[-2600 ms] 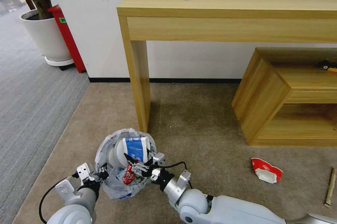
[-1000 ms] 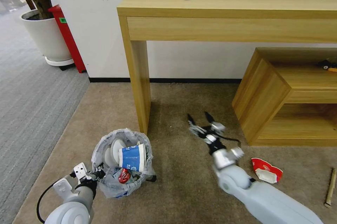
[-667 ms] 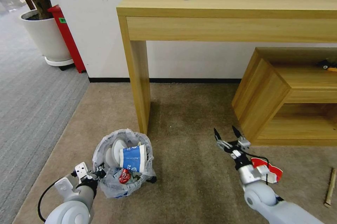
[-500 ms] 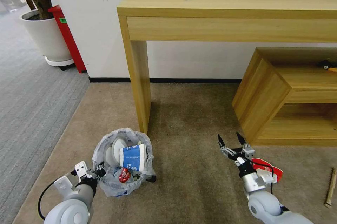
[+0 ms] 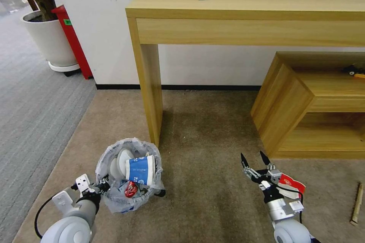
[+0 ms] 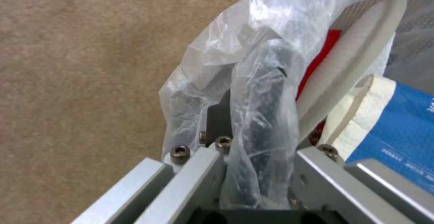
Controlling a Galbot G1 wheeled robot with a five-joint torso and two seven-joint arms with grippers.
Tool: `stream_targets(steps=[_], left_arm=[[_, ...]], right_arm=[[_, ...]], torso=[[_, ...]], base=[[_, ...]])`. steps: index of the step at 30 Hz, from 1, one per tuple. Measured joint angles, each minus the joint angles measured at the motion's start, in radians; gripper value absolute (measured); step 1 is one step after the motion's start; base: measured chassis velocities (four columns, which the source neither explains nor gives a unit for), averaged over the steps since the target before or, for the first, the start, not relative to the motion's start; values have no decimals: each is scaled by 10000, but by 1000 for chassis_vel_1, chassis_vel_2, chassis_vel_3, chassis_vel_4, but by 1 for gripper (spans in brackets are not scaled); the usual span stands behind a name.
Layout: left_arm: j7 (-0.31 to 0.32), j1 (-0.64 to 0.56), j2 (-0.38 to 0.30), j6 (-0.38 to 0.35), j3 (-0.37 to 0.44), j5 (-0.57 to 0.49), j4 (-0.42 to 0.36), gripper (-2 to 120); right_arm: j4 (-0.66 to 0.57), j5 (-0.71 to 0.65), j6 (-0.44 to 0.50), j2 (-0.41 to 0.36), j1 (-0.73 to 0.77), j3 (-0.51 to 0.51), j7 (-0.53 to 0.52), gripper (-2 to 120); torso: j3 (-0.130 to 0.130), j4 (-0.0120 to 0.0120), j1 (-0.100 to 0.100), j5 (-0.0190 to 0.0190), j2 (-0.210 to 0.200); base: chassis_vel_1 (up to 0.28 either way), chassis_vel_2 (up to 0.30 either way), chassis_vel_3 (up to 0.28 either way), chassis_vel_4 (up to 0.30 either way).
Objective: Pick up the trash bin and place the garbage on the floor into it.
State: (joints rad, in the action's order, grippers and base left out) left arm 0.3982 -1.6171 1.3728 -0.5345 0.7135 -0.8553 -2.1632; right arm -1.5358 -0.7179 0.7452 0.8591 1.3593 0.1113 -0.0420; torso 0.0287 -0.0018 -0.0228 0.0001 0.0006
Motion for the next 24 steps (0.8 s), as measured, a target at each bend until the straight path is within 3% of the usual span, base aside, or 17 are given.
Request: stream_targets(steps=[12,16,24], left_arm=[[2,-159,62,2,45,18,-171,0],[-23,-230,108,3,40,47,-238,0],[-31,-266,161,11,145,66,-339,0]], right_arm=[[-75,234,196,39,182,117,92,88],[-91,321,252,46,205,99,72,99],[14,808,363,98,392,63,-88,100]], torso=[[0,-2,0,4,0],[1,-3,0,7,1],[1,0,0,-2,0]], base=[[-212,-212,197,219],[-209,-197,199,218],[-34,-22,32,32]])
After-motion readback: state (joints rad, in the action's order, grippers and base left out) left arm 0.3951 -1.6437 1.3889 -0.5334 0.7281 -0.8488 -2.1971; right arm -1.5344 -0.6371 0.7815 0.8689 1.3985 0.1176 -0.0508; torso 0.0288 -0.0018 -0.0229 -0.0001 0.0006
